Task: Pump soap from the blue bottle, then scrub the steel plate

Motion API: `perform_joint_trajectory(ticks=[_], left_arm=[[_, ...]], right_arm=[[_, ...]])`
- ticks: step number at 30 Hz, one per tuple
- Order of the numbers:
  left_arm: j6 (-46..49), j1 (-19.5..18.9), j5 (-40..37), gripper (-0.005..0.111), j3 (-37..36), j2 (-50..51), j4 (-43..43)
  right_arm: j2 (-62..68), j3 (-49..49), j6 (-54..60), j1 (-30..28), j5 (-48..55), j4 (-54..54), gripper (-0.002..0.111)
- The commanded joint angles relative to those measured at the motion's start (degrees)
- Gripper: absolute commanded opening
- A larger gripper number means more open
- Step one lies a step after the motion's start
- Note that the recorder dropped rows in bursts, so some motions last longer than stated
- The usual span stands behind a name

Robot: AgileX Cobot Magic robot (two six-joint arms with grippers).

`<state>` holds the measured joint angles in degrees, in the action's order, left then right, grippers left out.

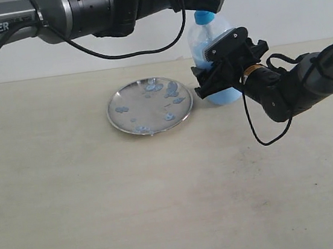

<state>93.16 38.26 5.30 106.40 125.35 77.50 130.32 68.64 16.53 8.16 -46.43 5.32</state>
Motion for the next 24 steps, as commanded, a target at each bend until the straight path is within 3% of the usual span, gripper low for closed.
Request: perform_joint_trajectory(ticks=[1,9,14,24], left_arm=[[-0.4,0.2,-2.3,0.004,-3.2,2.6,1.1],[0.3,0.2,-2.6,0.004,-4.4,2.5,1.1],[0.3,0.2,-8.8,0.004,-4.4,3.0,1.1],[0.3,0.2,-6.5,0.004,-4.4,4.4,1.0]], right_arm=[[1.1,-0.5,1.8,-0.2,4.9,1.1,0.0],[1.1,-0.5,1.6,-0.2,4.9,1.2,0.0],[1.1,-0.5,1.6,-0.2,4.9,1.2,0.0],[1.1,-0.5,1.3,-0.2,4.9,1.2,0.0]])
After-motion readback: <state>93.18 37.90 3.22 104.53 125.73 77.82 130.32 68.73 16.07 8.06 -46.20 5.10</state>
